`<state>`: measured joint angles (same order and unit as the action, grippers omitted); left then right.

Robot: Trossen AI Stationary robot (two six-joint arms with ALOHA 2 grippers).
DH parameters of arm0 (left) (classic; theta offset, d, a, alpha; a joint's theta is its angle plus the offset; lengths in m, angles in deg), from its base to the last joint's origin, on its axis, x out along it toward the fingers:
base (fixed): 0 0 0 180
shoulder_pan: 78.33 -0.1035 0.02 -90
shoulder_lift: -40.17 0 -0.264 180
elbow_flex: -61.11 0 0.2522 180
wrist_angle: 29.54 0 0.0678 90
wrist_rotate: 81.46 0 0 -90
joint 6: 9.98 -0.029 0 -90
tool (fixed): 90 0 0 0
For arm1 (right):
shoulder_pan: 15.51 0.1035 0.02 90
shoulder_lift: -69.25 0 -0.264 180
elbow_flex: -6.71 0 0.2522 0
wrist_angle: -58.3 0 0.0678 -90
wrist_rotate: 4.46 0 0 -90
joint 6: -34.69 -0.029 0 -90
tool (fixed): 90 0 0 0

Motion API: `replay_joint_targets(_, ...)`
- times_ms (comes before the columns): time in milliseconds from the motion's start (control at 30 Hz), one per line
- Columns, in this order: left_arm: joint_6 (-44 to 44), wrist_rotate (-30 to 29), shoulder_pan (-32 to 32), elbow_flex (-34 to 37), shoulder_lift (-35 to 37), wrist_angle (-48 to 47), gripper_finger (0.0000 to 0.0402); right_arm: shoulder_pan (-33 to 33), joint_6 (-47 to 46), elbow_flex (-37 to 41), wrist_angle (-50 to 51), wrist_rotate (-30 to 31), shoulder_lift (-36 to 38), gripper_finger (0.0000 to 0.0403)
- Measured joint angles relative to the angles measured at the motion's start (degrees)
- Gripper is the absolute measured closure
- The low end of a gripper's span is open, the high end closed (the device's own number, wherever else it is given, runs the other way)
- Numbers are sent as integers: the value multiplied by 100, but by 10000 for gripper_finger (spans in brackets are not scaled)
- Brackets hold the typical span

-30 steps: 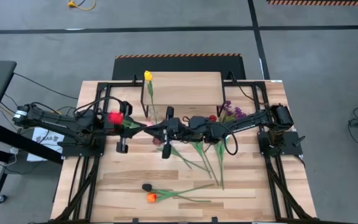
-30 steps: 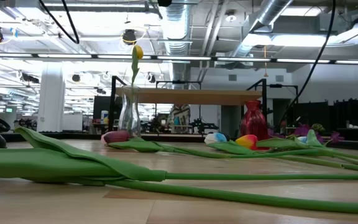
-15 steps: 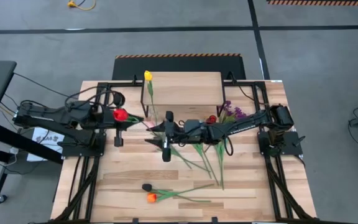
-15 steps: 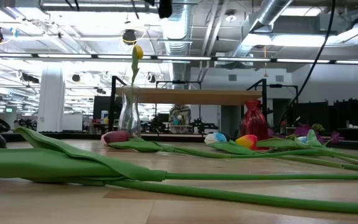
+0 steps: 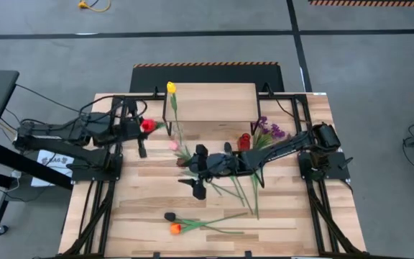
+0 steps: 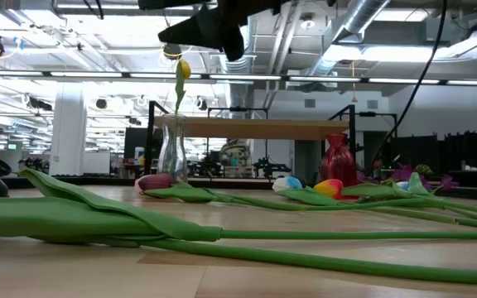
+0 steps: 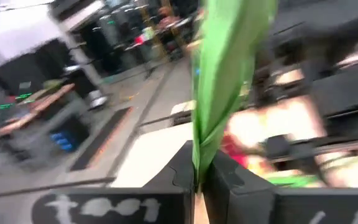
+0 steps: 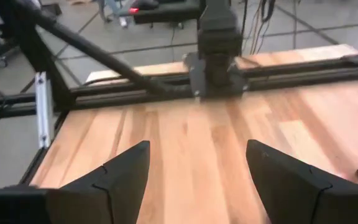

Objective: Pick and place flowers into a vace then onto a shelf
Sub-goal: Put the red flower into the transparent vase

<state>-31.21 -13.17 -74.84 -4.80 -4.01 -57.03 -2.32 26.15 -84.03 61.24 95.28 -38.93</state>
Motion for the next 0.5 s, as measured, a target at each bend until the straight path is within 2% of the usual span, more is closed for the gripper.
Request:
replay_joint_targets(100,-2,409,-603,100,60,78,401,122,-56,115,-54,194,0,143)
replay_joint_targets(300,187,1705,-1824,148,63,34,401,339,-112,289,-199,550,0,143)
replay_joint_targets(500,315,2383,-2549,148,-97,-28,401,496,-114,294,-211,594,0,143)
